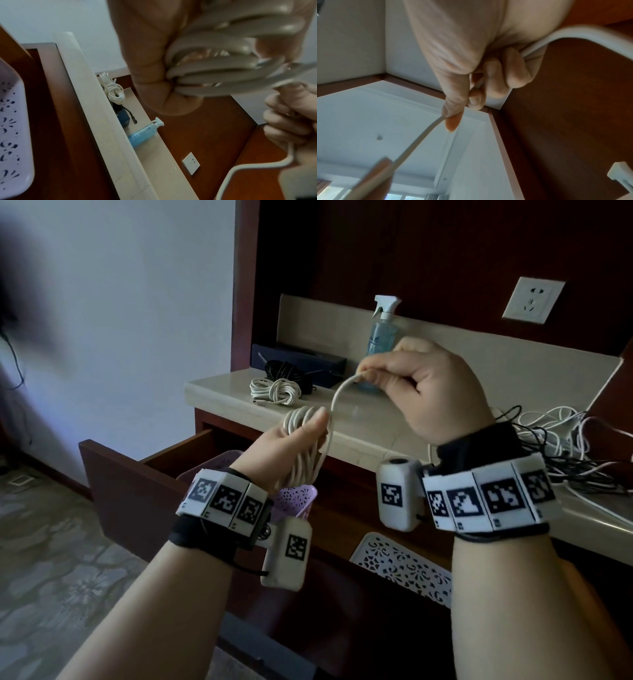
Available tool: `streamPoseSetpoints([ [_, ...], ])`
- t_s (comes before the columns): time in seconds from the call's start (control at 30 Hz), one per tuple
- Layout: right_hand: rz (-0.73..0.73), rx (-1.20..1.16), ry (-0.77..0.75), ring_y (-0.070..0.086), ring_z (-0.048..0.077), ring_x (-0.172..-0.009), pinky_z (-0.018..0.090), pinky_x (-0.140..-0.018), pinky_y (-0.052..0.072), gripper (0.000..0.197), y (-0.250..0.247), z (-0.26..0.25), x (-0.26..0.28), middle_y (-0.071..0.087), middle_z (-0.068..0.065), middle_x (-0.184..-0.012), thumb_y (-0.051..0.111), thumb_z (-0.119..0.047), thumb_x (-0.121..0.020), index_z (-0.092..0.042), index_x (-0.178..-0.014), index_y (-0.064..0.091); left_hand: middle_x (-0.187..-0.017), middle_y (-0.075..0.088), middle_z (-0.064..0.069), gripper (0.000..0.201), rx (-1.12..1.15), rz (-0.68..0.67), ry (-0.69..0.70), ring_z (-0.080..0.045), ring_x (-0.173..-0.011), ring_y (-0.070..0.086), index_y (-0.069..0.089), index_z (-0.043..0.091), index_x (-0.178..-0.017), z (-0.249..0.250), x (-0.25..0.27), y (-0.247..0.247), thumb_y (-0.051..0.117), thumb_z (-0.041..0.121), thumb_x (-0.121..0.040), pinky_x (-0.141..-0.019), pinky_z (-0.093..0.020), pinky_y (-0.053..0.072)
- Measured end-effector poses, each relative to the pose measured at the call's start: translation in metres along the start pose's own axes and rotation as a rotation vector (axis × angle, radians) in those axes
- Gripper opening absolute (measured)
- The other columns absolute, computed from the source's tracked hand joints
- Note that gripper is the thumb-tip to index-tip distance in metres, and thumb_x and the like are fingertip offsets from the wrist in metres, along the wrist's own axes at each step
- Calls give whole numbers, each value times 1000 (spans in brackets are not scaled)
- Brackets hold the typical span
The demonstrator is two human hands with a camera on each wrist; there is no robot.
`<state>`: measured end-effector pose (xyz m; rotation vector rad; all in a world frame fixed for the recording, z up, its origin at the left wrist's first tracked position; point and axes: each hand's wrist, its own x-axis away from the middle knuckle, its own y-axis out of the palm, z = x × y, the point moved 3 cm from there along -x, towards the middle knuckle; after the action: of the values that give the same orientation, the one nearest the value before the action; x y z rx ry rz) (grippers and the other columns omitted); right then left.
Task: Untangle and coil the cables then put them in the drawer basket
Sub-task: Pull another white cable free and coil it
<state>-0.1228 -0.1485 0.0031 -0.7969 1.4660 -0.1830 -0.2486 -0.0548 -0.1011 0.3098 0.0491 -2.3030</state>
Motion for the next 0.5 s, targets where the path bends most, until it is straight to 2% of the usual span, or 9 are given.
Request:
streamPoseSetpoints([
  [0.07, -27, -5, 7, 43, 5, -62, 21, -57, 36, 25, 6, -1, -7, 43, -19, -67, 55, -35, -87, -21, -95, 73, -58, 54, 4, 84, 17, -99, -6, -8, -52, 52, 55, 10, -82, -2, -2, 3, 74, 77, -37, -51, -21, 45],
  [0.13, -50, -7, 40, 47, 6, -69, 20, -61, 38, 24, 10, 2, -11, 45, -20, -69, 55, -33, -87, -21, -97, 73, -60, 52, 5, 87, 1, -159, -7, -8, -53, 51, 55, 11, -82, -3, -3, 4, 80, 74, -28, -50, -20, 44],
  [0.2, -85, -15, 79, 52, 7, -77, 23, -68, 42, 20, 13, 6, -14, 51, -17, -75, 57, -30, -89, -20, -99, 72, -63, 53, 2, 73, -72, -154, -16, -12, -60, 52, 56, 13, -81, -1, -2, 5, 86, 59, -32, -58, -25, 46],
  [0.27, -108, -31, 91, 55, 9, -82, 25, -74, 45, 18, 15, 6, -17, 57, -11, -82, 59, -25, -89, -18, -100, 72, -70, 55, -3, 59, -88, -144, -27, -18, -68, 53, 56, 9, -86, 0, -1, 6, 78, 40, -41, -64, -32, 45],
  [0.3, -111, -40, 93, 56, 10, -82, 26, -75, 45, 18, 16, 6, -19, 58, -8, -84, 60, -25, -89, -17, -99, 73, -75, 53, -7, 59, -46, -162, -34, -19, -68, 52, 54, 5, -91, -1, -2, 7, 73, 33, -43, -63, -31, 45],
  [0.37, -111, -58, 114, 56, 11, -79, 28, -73, 46, 18, 17, 6, -22, 61, -5, -83, 62, -28, -87, -15, -94, 73, -76, 48, -8, 48, 142, -246, -23, -15, -61, 50, 50, 4, -91, -1, -2, 12, 66, 20, -48, -55, -26, 43],
  [0.43, -128, -62, 162, 57, 14, -75, 30, -71, 47, 19, 15, 12, -22, 63, -4, -79, 60, -30, -88, -15, -90, 70, -73, 48, -5, 26, 415, -303, -1, -13, -57, 48, 51, 6, -84, 0, -4, 15, 55, 6, -58, -49, -23, 42],
  [0.5, -141, -67, 205, 56, 8, -70, 23, -68, 46, 17, 13, 23, -17, 61, -6, -74, 55, -25, -92, -14, -92, 68, -71, 50, -3, 21, 627, -270, 22, -12, -55, 47, 51, 9, -82, 2, -7, 12, 41, 1, -66, -48, -22, 42],
])
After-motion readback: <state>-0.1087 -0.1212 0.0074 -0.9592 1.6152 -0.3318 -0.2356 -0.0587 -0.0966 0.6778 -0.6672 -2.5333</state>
